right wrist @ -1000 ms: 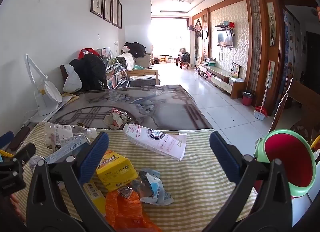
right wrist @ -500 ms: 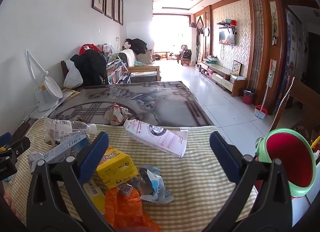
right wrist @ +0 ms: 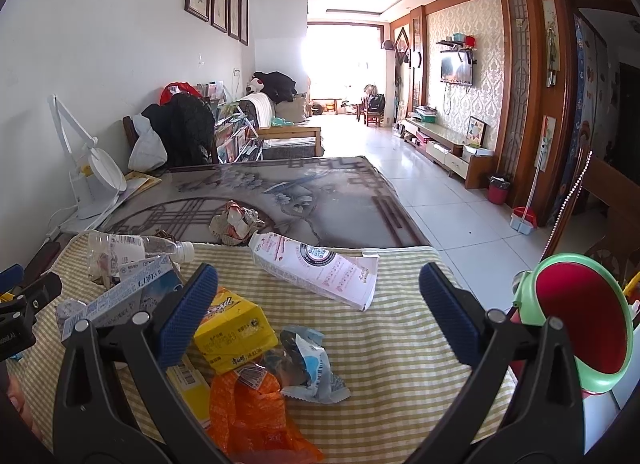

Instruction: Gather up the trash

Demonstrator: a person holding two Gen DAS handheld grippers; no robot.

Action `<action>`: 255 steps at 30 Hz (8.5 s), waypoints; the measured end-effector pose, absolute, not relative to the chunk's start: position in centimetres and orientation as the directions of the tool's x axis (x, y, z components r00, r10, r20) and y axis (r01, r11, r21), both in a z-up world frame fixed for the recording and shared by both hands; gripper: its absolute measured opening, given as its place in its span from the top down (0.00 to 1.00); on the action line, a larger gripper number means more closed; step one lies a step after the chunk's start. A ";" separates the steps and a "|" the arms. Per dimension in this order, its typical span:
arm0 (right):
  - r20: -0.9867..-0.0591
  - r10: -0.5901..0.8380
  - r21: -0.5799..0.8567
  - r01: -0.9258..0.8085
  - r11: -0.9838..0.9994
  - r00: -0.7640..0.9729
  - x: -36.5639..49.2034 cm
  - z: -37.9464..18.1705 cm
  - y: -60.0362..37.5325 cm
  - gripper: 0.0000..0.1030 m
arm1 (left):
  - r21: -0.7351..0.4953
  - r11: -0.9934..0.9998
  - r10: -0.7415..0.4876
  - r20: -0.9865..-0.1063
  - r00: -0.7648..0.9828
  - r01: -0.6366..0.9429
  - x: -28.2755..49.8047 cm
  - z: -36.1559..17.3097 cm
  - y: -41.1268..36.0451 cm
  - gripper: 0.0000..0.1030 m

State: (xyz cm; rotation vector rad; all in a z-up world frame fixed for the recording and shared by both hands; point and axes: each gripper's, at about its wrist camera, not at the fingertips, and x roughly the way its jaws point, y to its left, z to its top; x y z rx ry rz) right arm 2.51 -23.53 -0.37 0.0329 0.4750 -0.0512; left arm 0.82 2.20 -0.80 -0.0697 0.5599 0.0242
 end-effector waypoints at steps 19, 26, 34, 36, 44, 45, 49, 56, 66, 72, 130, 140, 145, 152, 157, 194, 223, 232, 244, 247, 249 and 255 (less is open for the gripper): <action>-0.498 -0.018 0.022 0.034 0.999 0.867 3.0 -0.7 -23.4 0.03 | -0.059 0.998 -0.007 -0.554 0.833 -0.031 1.0 -1.2 2.1 0.07; -0.503 -0.017 0.018 0.030 0.999 0.864 3.1 -0.8 -23.2 0.03 | -0.059 0.998 -0.006 -0.559 0.829 -0.033 0.8 -1.3 1.7 0.07; -0.512 -0.015 0.019 0.028 0.999 0.859 3.3 -1.0 -23.1 0.03 | -0.059 0.998 -0.006 -0.562 0.827 -0.033 1.1 -1.3 2.2 0.07; -0.514 -0.014 0.020 0.028 0.999 0.858 3.3 -1.0 -23.1 0.03 | -0.060 0.998 -0.007 -0.565 0.825 -0.033 1.2 -1.3 2.3 0.07; -0.521 -0.010 0.020 0.023 1.000 0.854 3.3 -1.2 -23.2 0.03 | -0.057 0.998 -0.004 -0.568 0.823 -0.035 1.1 -1.4 2.2 0.07; -0.522 -0.009 0.019 0.023 1.000 0.853 3.3 -1.2 -23.1 0.03 | -0.057 0.998 -0.004 -0.569 0.822 -0.035 1.1 -1.4 2.2 0.07; -0.531 -0.006 0.017 0.017 1.000 0.848 3.5 -1.3 -23.0 0.03 | -0.057 0.998 -0.005 -0.567 0.824 -0.033 1.3 -1.3 2.4 0.07; -0.600 0.093 0.035 -0.090 0.995 0.795 4.9 -1.9 -22.4 0.03 | -0.057 0.998 -0.016 -0.580 0.815 -0.021 1.4 -1.6 2.4 0.07; -0.804 0.222 -0.022 -0.401 0.916 0.551 10.2 -6.1 -19.2 0.04 | -0.119 0.988 -0.149 -0.617 0.773 0.096 2.0 -2.3 2.0 0.08; -0.784 0.362 0.154 -0.408 0.900 0.504 11.0 -5.8 -19.9 0.39 | -0.094 0.980 -0.193 -0.644 0.740 0.175 3.1 -2.7 0.1 0.08; -0.568 -0.444 0.323 0.684 0.654 0.693 -8.4 -1.6 -59.0 0.05 | -0.285 0.666 -0.671 -0.633 0.386 0.690 0.1 0.1 -37.1 0.67; -0.542 -0.539 0.372 0.760 0.533 0.644 -9.8 -1.2 -60.7 0.05 | -0.333 0.647 -0.681 -0.656 0.325 0.686 2.6 -0.6 -42.2 0.42; -0.526 -0.532 0.335 0.737 0.587 0.663 -8.0 -0.7 -59.3 0.05 | -0.315 0.659 -0.681 -0.635 0.364 0.683 1.8 -0.4 -39.4 0.36; -0.476 -0.472 0.248 0.628 0.738 0.743 -3.9 1.3 -53.4 0.05 | -0.317 0.748 -0.638 -0.586 0.499 0.583 1.2 1.4 -29.7 0.30; -0.476 -0.372 0.182 0.503 0.845 0.797 -0.3 2.0 -48.0 0.05 | -0.287 0.867 -0.495 -0.583 0.644 0.406 1.8 2.2 -19.6 0.25; -0.565 -0.005 -0.038 -0.019 0.999 0.825 6.1 -0.6 -26.2 0.04 | -0.310 0.948 -0.174 -0.693 0.699 -0.072 5.5 -5.5 6.3 0.48; -0.701 0.256 -0.074 -0.425 0.902 0.665 13.5 -4.4 -7.2 0.05 | -0.410 0.909 -0.202 -0.584 0.786 -0.071 3.9 -2.9 9.5 0.47; -0.726 0.274 -0.019 -0.418 0.908 0.631 13.9 -4.4 -8.3 0.59 | -0.407 0.910 -0.200 -0.596 0.777 -0.077 4.1 -3.3 9.2 0.47; -0.592 0.318 0.006 -0.390 0.921 0.740 8.3 2.2 -15.3 0.59 | -0.372 0.927 -0.200 -0.604 0.771 -0.052 4.1 -3.8 7.7 0.47; -0.579 0.319 0.019 -0.378 0.925 0.751 6.9 3.0 -17.9 0.59 | -0.359 0.932 -0.190 -0.607 0.772 -0.052 4.1 -4.0 7.4 0.47; -0.574 0.311 0.018 -0.368 0.929 0.757 6.0 3.1 -19.3 0.59 | -0.348 0.936 -0.185 -0.606 0.774 -0.049 4.1 -4.0 7.2 0.47; -0.562 0.259 -0.006 -0.318 0.948 0.785 4.5 1.1 -22.1 0.59 | -0.295 0.954 -0.132 -0.590 0.796 -0.060 3.5 -3.9 6.7 0.47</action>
